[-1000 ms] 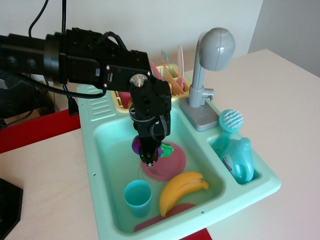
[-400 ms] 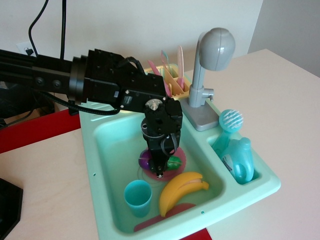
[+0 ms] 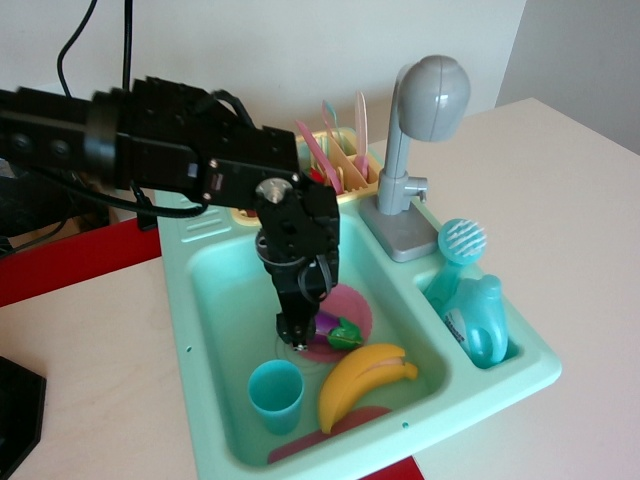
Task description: Put eggplant on plate
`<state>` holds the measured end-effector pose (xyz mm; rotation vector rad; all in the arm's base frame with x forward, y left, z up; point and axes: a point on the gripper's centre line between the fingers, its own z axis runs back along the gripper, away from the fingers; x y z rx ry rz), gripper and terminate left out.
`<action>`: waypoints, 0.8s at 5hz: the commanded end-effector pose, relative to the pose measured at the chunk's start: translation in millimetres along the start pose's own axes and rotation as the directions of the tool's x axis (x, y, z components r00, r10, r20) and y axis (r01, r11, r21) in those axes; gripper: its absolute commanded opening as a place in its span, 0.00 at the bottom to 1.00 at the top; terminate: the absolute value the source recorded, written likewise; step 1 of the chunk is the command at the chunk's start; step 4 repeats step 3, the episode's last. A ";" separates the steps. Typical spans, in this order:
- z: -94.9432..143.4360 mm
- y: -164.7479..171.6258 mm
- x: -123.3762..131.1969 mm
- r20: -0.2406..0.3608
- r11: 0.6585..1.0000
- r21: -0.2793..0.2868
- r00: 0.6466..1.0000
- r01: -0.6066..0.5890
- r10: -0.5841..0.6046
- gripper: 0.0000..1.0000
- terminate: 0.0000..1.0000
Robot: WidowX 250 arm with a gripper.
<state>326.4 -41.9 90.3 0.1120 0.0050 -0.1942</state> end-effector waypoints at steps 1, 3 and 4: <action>55.9 34.1 -26.1 0.072 0.999 0.028 0.997 -0.033 0.031 1.00 0.00; 76.5 83.0 -85.2 0.006 0.993 0.068 0.995 -0.100 0.099 1.00 1.00; 76.5 83.0 -85.2 0.006 0.993 0.068 0.995 -0.100 0.099 1.00 1.00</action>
